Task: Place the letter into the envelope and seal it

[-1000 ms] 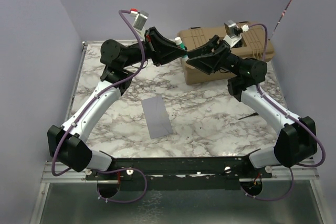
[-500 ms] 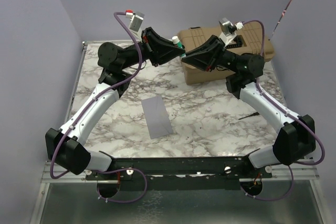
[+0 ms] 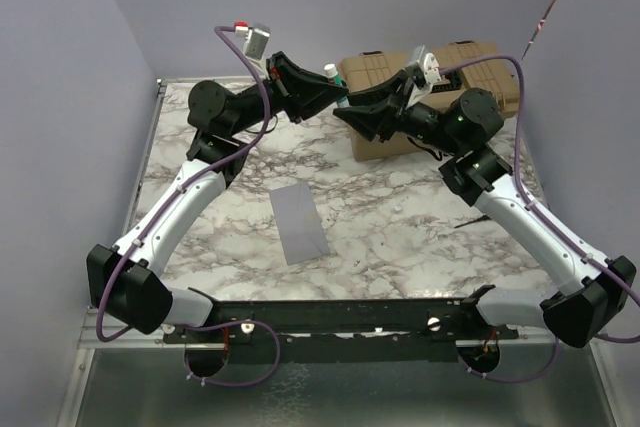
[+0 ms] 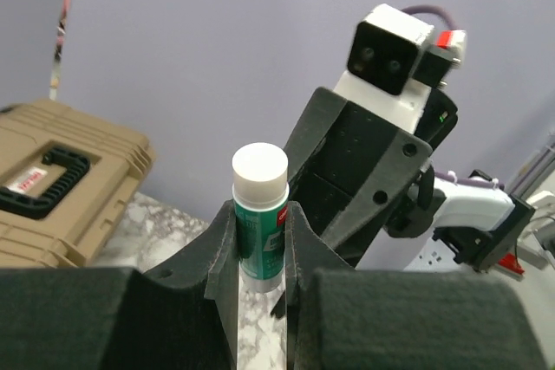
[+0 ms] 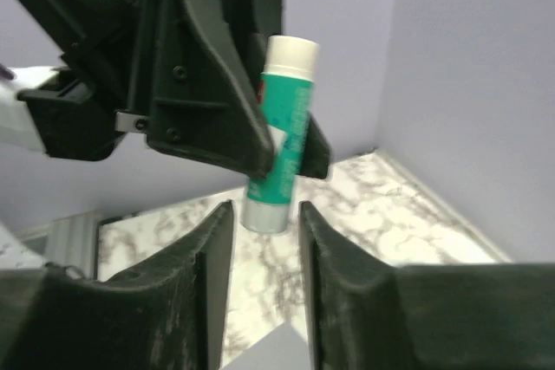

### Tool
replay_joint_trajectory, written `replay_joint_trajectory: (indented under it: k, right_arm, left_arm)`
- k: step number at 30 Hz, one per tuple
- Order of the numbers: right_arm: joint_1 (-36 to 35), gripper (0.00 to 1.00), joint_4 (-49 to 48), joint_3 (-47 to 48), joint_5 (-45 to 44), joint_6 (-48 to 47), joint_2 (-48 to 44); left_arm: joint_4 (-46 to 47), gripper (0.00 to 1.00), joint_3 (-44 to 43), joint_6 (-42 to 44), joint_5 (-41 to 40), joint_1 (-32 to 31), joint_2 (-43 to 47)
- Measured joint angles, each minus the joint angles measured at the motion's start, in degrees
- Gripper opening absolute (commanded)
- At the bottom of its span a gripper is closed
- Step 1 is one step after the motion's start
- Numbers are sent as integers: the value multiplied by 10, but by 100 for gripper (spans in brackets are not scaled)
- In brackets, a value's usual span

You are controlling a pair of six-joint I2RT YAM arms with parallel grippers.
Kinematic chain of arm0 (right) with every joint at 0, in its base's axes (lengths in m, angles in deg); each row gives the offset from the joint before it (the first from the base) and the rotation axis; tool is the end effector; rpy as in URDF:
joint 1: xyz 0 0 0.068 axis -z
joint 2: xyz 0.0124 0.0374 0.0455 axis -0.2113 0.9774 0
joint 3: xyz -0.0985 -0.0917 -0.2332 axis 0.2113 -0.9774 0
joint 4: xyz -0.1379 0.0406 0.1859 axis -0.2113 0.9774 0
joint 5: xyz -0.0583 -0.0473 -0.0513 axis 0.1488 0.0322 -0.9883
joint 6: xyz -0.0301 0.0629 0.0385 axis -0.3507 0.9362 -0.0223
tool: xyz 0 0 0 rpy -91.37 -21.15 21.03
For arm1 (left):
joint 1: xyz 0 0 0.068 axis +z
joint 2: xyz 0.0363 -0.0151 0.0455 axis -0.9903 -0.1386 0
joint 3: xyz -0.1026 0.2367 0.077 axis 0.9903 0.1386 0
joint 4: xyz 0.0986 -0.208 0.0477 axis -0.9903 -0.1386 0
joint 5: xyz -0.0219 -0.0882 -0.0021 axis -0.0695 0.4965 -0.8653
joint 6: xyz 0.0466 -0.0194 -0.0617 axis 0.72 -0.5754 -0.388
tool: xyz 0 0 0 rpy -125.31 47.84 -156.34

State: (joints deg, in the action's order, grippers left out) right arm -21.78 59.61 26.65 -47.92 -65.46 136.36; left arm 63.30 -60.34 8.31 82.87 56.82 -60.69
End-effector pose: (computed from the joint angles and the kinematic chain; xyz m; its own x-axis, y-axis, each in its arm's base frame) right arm 0.2143 0.1902 0.4618 0.0823 0.2650 -0.9607 -0.9363 0.3507 0.0165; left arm 0.2416 -0.1661 0.4814 -0.2949 -0.4589 -0.8381 0.9204 0.0993 -0.3782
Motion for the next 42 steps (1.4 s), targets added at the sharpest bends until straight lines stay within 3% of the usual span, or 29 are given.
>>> replay_joint_trajectory:
  k: [3,7,14,17,19,24,30,42]
  right_arm:
    - [-9,62,63,7,3,-50,-7]
    - [-14,65,174,27,12,-84,-7]
    - [-12,64,348,109,18,-116,-19]
    - [-12,54,386,142,18,-121,-29]
    - [-12,53,396,154,16,-119,-35]
    - [-12,65,393,157,-18,-85,-33]
    - [-12,68,352,156,-54,-22,-9]
    - [-12,50,261,154,-48,67,34]
  left_arm:
    - [-27,0,3,23,4,-10,1]
    - [-73,0,24,88,7,-18,16]
    - [-165,0,27,207,26,-15,41]
    - [-197,0,27,240,35,-15,42]
    - [-214,0,27,257,36,-15,42]
    - [-233,0,27,276,40,-15,42]
    - [-237,0,27,280,49,-15,50]
    - [-224,0,27,269,70,-15,54]
